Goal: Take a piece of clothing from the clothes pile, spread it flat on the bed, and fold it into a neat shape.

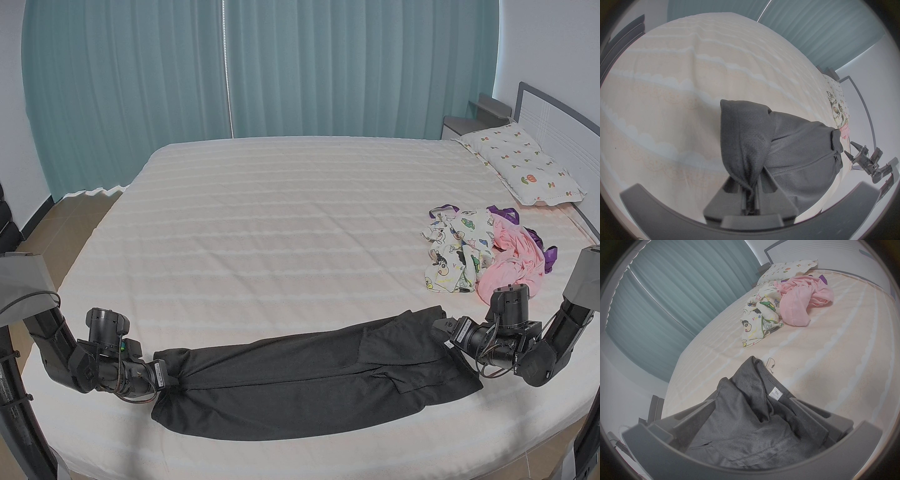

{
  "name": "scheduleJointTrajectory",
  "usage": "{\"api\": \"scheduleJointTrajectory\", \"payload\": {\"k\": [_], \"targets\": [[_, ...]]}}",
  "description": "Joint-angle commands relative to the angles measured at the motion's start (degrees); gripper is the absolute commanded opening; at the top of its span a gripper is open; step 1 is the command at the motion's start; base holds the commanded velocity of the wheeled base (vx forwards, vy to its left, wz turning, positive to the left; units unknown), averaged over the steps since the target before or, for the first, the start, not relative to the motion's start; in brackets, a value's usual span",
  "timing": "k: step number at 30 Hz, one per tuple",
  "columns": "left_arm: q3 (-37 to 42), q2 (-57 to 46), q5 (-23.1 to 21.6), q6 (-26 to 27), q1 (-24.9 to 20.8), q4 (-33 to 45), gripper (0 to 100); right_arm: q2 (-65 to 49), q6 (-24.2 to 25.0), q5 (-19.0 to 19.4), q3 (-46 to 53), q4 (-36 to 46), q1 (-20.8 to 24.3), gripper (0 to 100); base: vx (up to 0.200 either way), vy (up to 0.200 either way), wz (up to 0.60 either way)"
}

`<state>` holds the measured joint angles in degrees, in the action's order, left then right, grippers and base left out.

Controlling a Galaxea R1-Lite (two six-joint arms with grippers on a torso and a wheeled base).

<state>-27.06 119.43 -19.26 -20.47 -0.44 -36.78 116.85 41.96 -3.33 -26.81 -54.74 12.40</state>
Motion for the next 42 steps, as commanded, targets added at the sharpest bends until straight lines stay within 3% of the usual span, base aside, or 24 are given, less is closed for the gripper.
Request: {"api": "scheduleJointTrajectory", "payload": {"k": [1,16,23,34,39,42], "targets": [[0.43,-1.75,0.01,-0.01,1.05,-0.05,0,-0.22,0.14,-0.01,0.09,-0.02,-0.09,100,0.000,0.000,0.00],[0.96,-9.83,-0.34,-4.58,5.89,0.92,0,-0.66,0.32,0.08,0.00,-0.11,-0.36,100,0.000,0.000,0.00],[-0.53,-14.58,-0.51,-4.93,6.94,8.48,0,-2.24,0.32,0.43,0.00,-0.11,-0.53,100,0.000,0.000,0.00],[-5.28,-19.50,0.19,-7.92,6.24,17.97,0,-4.96,0.32,0.78,0.79,-0.02,-0.09,100,0.000,0.000,0.00],[-4.93,-20.55,0.89,-8.45,2.11,20.17,0,-5.58,1.11,2.71,1.58,-0.02,0.26,100,0.000,0.000,0.00],[-5.10,-22.66,3.00,-9.24,0.00,20.87,0,-5.93,5.15,3.59,4.13,-0.02,0.26,100,0.000,0.000,0.00]]}}
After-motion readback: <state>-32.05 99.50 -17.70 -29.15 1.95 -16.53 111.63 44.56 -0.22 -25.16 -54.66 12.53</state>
